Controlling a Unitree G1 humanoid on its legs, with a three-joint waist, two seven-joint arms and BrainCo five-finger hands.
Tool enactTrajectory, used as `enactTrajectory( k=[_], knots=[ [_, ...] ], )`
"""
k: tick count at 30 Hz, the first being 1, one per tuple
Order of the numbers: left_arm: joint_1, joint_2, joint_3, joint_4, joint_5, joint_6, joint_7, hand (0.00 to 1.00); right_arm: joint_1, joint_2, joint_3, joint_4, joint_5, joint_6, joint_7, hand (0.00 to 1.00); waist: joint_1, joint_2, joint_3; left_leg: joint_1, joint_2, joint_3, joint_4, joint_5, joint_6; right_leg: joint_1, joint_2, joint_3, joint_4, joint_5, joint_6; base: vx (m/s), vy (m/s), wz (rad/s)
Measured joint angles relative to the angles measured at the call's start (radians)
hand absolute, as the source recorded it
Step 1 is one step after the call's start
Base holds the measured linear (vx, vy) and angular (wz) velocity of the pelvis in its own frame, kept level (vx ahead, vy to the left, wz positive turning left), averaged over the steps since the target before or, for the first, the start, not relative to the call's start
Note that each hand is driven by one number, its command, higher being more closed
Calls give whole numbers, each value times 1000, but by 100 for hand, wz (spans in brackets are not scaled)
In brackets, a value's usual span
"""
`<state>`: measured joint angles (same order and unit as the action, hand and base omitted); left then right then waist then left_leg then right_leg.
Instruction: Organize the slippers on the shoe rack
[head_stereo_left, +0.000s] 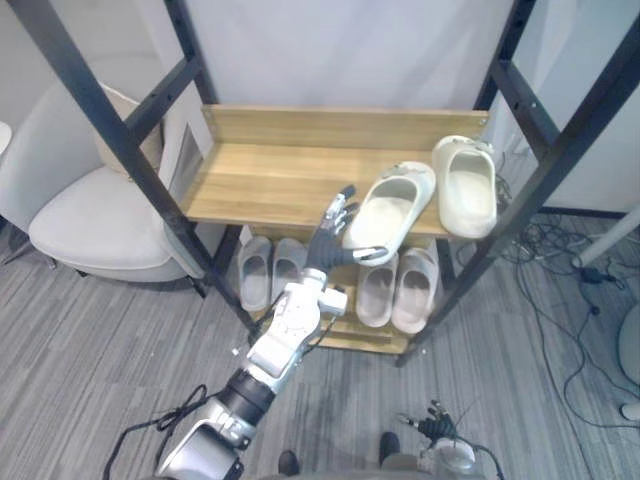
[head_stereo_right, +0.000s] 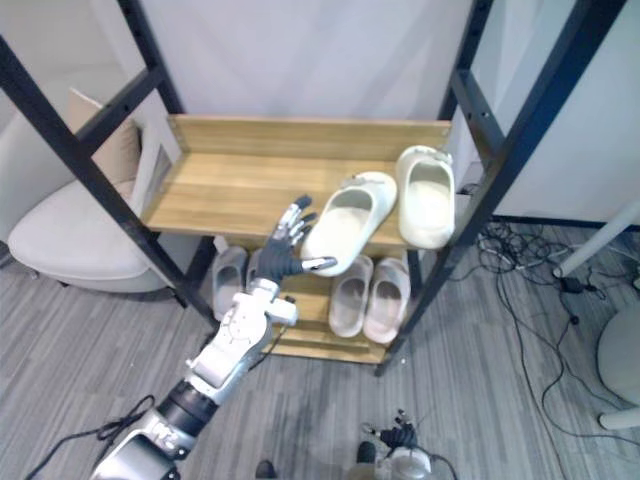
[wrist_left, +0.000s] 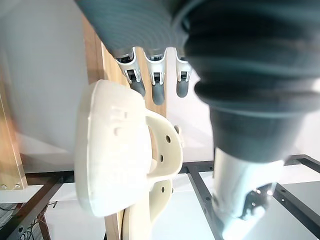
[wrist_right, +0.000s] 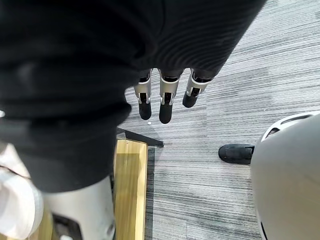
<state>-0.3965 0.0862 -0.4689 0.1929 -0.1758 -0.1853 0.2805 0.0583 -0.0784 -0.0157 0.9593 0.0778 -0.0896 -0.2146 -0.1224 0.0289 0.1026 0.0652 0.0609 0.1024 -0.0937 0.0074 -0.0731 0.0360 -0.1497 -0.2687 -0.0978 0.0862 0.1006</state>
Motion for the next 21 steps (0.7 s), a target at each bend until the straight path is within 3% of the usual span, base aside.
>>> enactTrajectory(
  k=[21],
  knots=[
    [-68,-32,21,134,48,-5,32,0,-1,8,-20,0,0,-1,-3,0,-13,-4,1,7,8,24,-6,-7,-4,-4,7,13,0,-1,0,-3,-4,-1]
  ],
)
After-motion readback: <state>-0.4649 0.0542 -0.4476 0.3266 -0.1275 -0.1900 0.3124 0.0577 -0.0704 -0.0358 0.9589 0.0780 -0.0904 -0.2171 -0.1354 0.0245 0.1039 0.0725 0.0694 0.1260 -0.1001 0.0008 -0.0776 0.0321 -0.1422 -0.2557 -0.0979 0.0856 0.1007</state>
